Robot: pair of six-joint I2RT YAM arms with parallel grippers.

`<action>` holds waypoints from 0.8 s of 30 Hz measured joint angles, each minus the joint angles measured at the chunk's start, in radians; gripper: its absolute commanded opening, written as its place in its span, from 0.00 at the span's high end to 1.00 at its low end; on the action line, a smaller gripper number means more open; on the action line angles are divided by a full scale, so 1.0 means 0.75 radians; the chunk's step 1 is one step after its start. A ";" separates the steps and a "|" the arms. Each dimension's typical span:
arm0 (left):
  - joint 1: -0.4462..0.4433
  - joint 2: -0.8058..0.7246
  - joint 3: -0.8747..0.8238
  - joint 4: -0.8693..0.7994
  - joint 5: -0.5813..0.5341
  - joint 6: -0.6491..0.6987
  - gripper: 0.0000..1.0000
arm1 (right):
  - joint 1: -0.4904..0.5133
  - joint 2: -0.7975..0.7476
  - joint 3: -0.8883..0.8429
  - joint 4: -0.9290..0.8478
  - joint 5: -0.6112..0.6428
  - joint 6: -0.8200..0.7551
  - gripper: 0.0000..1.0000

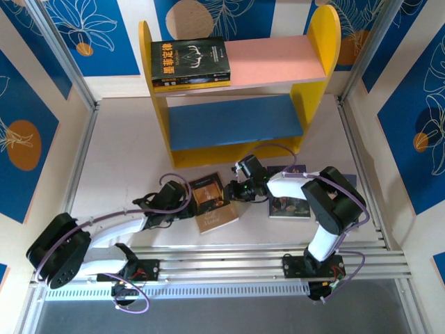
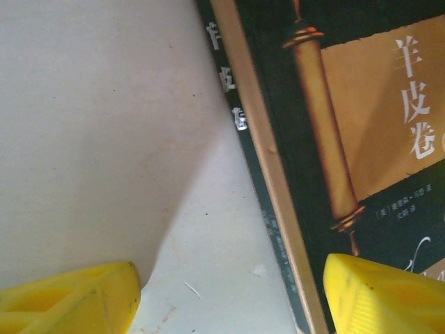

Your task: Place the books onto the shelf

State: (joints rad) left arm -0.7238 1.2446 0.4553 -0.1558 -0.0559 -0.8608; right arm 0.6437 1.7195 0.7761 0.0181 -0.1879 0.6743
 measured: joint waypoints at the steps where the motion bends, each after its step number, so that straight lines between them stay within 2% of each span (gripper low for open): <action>1: 0.000 0.006 0.000 0.002 0.000 -0.005 0.27 | 0.000 0.008 -0.013 0.044 -0.014 0.018 0.73; 11: 0.003 0.060 0.030 -0.010 -0.011 -0.033 0.28 | -0.006 0.122 -0.104 0.503 -0.195 0.184 0.83; 24: 0.003 0.042 0.037 -0.019 -0.003 -0.032 0.28 | 0.017 0.168 -0.125 0.658 -0.231 0.227 0.87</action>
State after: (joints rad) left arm -0.7219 1.2762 0.4831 -0.1699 -0.0582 -0.8845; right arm 0.6563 1.8458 0.6823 0.5114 -0.3614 0.8444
